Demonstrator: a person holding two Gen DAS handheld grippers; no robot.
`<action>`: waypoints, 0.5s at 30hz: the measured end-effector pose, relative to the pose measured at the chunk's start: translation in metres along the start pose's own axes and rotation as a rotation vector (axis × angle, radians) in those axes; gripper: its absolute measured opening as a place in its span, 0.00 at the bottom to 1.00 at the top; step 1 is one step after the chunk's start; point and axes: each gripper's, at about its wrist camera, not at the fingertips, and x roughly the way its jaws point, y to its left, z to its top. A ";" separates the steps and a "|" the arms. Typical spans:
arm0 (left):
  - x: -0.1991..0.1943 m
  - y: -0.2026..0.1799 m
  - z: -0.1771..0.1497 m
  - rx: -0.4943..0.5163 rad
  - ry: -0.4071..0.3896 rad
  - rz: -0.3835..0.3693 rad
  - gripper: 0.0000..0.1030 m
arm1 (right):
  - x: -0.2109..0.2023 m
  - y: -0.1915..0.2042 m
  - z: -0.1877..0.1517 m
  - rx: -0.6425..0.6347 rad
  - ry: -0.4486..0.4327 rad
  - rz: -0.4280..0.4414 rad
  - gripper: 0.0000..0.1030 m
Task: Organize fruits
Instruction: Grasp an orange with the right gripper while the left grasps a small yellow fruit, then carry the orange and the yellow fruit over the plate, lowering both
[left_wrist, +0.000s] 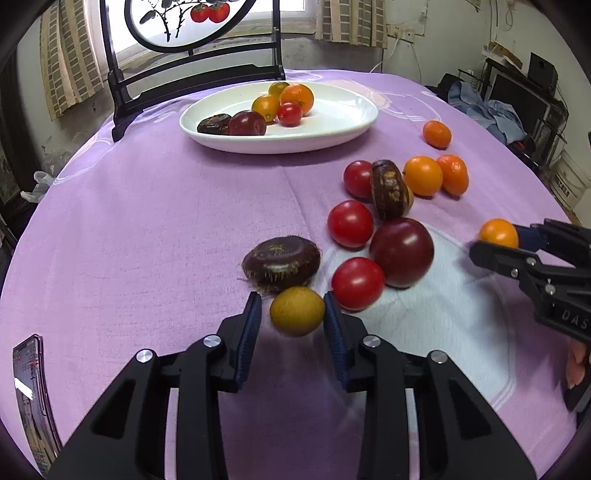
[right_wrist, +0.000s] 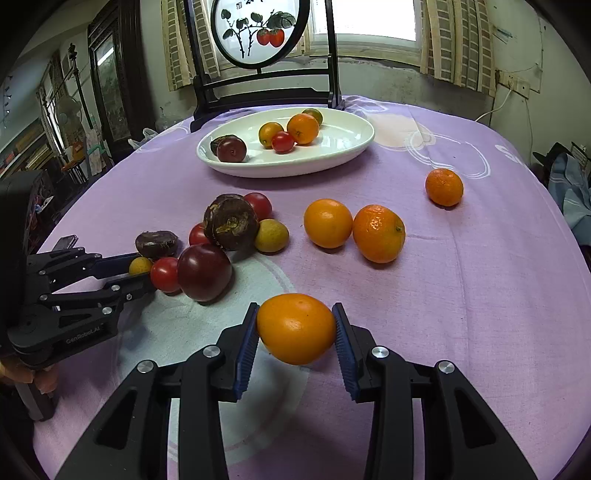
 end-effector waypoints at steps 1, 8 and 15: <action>0.000 0.000 0.000 -0.003 -0.001 -0.006 0.27 | 0.000 0.000 0.000 0.002 0.000 0.000 0.39; -0.028 -0.002 -0.001 -0.032 -0.034 -0.053 0.27 | -0.013 -0.002 0.001 0.019 -0.038 0.012 0.39; -0.073 -0.004 0.044 -0.017 -0.143 -0.112 0.27 | -0.040 0.006 0.028 -0.004 -0.122 0.078 0.38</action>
